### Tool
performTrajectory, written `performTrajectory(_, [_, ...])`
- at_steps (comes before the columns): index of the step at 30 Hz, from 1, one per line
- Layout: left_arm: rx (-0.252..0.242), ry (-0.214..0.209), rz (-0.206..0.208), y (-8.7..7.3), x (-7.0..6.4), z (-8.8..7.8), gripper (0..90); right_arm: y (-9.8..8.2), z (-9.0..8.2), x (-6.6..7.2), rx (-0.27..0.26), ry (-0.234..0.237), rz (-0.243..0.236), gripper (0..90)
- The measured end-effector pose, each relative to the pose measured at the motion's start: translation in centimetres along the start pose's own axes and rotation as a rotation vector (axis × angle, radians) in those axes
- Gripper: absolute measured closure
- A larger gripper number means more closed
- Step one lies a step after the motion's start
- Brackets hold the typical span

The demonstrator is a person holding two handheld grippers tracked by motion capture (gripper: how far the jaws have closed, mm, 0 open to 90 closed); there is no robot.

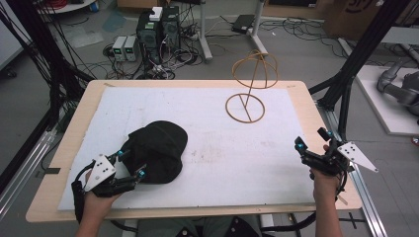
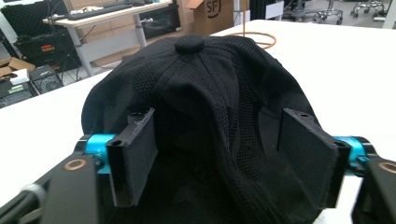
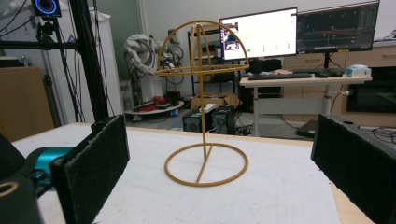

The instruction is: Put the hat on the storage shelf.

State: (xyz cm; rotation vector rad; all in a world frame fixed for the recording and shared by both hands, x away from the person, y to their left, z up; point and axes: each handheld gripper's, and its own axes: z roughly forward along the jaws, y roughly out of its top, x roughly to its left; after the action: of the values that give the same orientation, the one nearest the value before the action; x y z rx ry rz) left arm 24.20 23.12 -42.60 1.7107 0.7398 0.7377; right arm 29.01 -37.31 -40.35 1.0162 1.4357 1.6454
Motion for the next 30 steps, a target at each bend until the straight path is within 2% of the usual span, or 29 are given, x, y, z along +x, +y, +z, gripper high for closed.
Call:
performTrajectory(7, [0.018,-0.001,-0.019,-0.02,0.0,0.39,41.7,0.01,0.01,0.05,-0.004,0.001,0.002,3.8])
performTrajectory(9, [0.027,0.01,-0.027,-0.04,-0.02,0.45,49.5,0.01,-0.01,0.08,-0.004,0.0,0.007,3.8])
performTrajectory(11, [0.035,0.008,-0.032,-0.03,0.07,0.43,51.6,0.01,0.02,0.05,-0.006,0.002,0.003,3.8])
performTrajectory(12, [0.035,0.013,-0.031,-0.01,0.08,0.4,57.3,0.0,0.01,0.07,-0.002,0.001,0.005,3.8])
performTrajectory(15, [0.034,0.02,-0.033,0.03,0.1,0.35,64.8,-0.01,0.02,0.08,0.001,0.001,0.004,3.8])
performTrajectory(16, [0.037,0.019,-0.032,0.03,0.12,0.36,68.6,-0.02,0.01,0.1,0.003,0.001,0.008,3.8])
performTrajectory(17, [0.039,0.021,-0.027,0.03,0.08,0.39,68.6,-0.02,0.01,0.1,0.003,0.001,0.008,3.8])
performTrajectory(18, [0.043,0.021,-0.018,0.06,0.0,0.43,74.4,-0.02,0.0,0.11,0.004,0.002,0.007,3.7])
performTrajectory(19, [0.043,0.023,-0.009,0.08,-0.09,0.49,74.4,-0.02,0.0,0.11,0.004,0.002,0.007,3.7])
performTrajectory(20, [0.044,0.027,-0.002,0.12,-0.15,0.55,79.4,-0.02,0.01,0.11,0.003,0.002,0.008,3.8])
performTrajectory(24, [0.04,0.018,0.001,0.25,-0.22,0.58,83.8,-0.02,0.01,0.1,0.001,0.002,0.006,3.8])
performTrajectory(25, [0.038,0.011,0.006,0.32,-0.24,0.58,86.9,-0.02,0.01,0.11,0.002,0.003,0.008,3.8])
performTrajectory(30, [0.031,-0.033,0.04,0.82,-0.75,0.78,87.8,-0.02,0.02,0.12,0.002,0.004,0.009,3.8])
